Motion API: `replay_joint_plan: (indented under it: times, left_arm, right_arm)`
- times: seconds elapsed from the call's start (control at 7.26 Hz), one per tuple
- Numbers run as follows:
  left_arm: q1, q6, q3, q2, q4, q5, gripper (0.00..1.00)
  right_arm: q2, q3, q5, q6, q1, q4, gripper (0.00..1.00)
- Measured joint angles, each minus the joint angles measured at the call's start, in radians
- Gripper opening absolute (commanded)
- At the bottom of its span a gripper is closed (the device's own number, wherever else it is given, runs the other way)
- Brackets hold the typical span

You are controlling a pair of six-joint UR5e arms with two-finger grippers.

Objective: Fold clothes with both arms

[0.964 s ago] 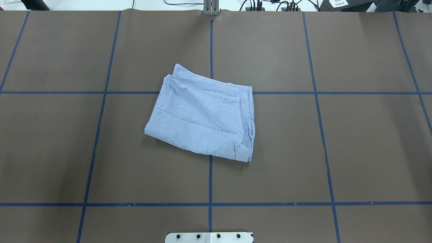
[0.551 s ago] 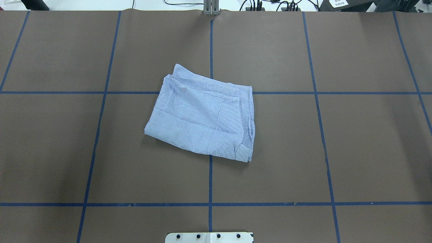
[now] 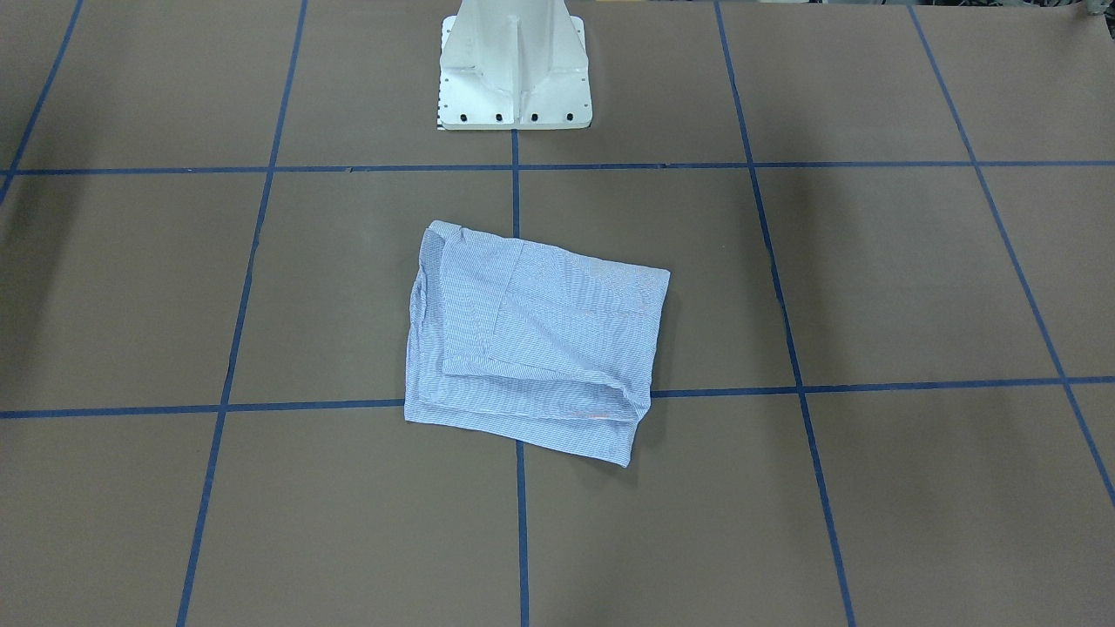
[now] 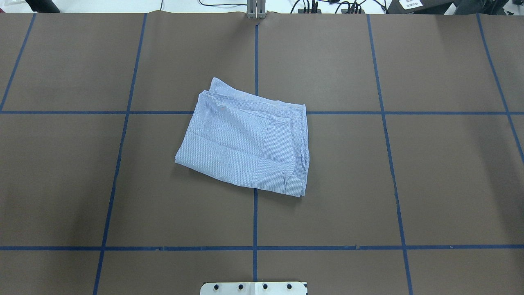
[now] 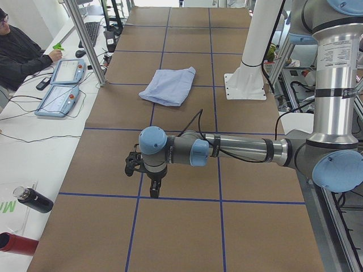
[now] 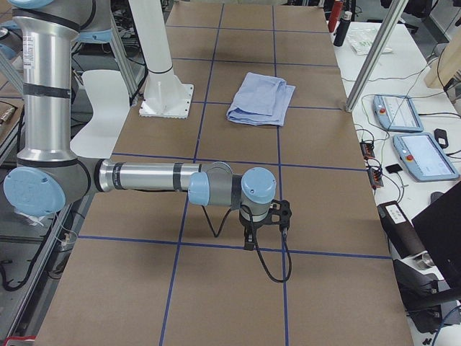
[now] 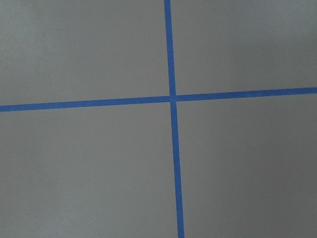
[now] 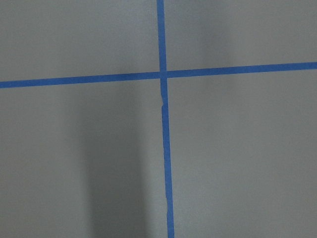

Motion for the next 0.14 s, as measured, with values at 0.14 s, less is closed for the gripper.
replay_joint_plan:
  times: [0.14]
  left_arm:
    - [0.000, 0.000, 0.000, 0.000, 0.000, 0.000, 0.99]
  right_arm:
    - [0.000, 0.000, 0.000, 0.000, 0.000, 0.000, 1.00]
